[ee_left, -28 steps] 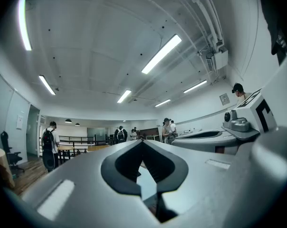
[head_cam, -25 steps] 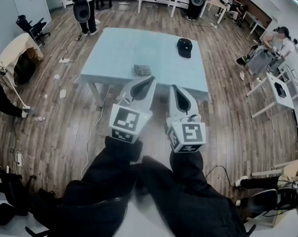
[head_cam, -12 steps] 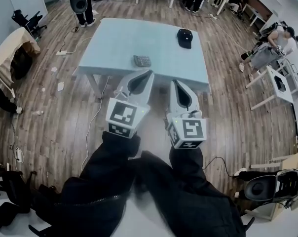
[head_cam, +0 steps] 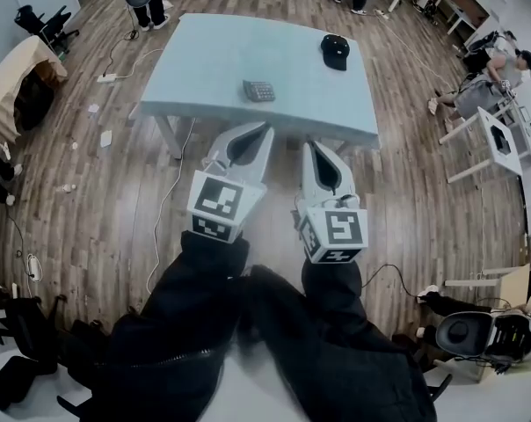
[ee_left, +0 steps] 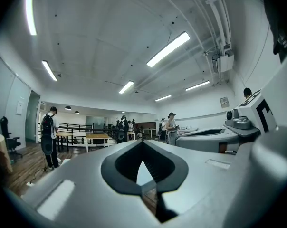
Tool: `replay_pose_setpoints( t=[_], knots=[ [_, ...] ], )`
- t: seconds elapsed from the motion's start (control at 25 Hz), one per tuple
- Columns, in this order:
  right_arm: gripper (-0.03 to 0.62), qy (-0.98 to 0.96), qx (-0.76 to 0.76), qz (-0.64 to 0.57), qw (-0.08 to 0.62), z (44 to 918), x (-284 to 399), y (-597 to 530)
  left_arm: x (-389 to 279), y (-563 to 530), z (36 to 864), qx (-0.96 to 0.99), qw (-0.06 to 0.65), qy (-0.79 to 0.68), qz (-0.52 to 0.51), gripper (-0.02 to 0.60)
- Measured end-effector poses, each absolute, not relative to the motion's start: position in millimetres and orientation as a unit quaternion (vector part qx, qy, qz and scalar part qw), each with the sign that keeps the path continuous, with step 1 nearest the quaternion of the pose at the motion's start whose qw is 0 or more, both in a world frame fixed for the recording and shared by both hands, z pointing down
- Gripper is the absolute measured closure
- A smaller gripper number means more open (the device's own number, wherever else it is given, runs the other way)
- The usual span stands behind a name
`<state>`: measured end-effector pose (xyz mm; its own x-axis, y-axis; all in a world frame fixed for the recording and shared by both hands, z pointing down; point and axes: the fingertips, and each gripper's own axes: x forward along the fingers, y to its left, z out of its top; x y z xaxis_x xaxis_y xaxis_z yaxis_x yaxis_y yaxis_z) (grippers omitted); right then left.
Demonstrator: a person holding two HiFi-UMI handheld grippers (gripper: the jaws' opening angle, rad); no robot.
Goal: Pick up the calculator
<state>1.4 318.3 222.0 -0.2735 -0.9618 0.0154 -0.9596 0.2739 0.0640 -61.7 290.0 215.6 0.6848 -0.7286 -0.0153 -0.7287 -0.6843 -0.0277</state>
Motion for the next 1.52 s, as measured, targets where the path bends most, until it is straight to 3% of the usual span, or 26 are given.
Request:
replay_pose_setpoints(
  t=[0.84,1.52],
  knots=[
    [0.594,-0.8,0.587,-0.06,0.108,268,-64,310,-127,278,266,-0.911,-0.025,0.411,-0.027,0.589],
    [0.594,-0.825,0.559,-0.034,0.081,288,-29,125,-115,108,266,-0.885,-0.016,0.463,-0.032,0.589]
  ],
)
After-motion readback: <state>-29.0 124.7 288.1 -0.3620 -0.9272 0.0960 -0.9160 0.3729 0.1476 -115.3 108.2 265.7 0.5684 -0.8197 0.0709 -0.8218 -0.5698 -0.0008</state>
